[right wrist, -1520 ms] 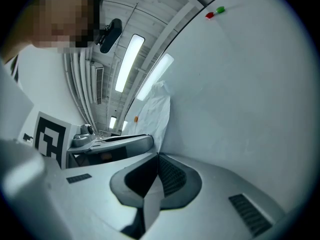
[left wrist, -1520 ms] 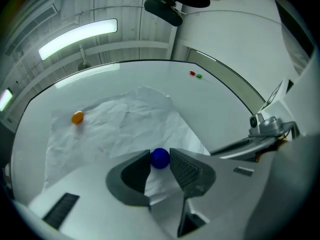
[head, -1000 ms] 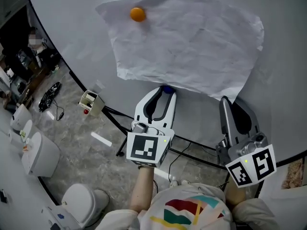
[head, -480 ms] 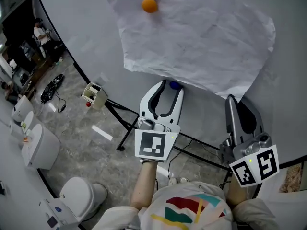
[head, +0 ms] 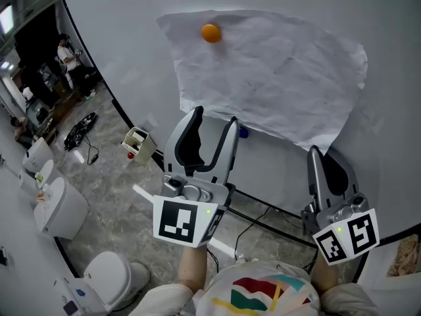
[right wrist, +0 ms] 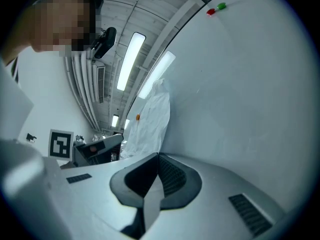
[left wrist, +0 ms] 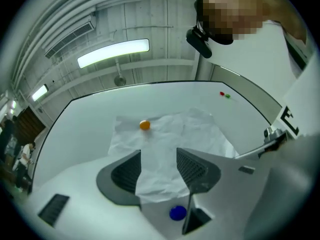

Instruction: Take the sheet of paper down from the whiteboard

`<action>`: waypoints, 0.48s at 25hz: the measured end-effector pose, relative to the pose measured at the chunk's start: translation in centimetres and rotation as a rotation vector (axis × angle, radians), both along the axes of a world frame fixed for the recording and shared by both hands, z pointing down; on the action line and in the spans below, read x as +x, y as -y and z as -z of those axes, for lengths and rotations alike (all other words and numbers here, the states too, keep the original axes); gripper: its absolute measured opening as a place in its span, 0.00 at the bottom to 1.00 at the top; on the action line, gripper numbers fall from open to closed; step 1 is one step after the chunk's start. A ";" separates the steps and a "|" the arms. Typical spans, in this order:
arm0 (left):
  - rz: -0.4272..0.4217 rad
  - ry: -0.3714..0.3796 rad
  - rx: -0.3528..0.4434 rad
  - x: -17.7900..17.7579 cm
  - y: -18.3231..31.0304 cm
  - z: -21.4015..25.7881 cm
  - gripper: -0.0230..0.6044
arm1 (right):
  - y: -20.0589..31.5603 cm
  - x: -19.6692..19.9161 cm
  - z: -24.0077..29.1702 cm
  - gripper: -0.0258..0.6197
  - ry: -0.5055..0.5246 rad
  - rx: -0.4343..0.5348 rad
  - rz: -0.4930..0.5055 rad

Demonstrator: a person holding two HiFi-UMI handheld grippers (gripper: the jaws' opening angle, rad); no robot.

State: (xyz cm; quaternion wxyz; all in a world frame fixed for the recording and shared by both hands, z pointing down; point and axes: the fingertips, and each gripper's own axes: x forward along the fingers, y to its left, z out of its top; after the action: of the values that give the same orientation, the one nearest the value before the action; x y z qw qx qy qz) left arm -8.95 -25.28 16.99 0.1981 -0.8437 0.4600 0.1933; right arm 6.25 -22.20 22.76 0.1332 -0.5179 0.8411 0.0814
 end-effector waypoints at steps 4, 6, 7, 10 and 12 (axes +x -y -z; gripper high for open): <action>0.045 0.086 0.132 0.1 -0.1 4.7 0.44 | -0.2 0.1 -0.1 0.06 0.003 -0.006 0.012; 0.073 0.144 0.102 0.2 1.3 5.9 0.44 | -0.2 0.1 -0.1 0.06 0.003 -0.006 0.015; 0.082 0.169 0.084 0.2 2.1 6.5 0.44 | -0.2 0.1 -0.1 0.06 0.003 -0.007 0.017; 0.093 0.217 0.059 0.5 4.1 8.2 0.44 | -0.3 0.0 0.0 0.06 0.004 -0.009 0.026; 0.088 0.235 0.061 1.0 4.7 9.2 0.44 | -0.4 0.1 0.0 0.06 0.004 -0.012 0.030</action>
State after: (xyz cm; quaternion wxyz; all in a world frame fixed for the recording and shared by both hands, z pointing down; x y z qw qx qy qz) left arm -7.93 -29.98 7.77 0.2844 -0.8332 0.4640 0.0978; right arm 6.31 -21.82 22.77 0.1329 -0.5063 0.8489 0.0733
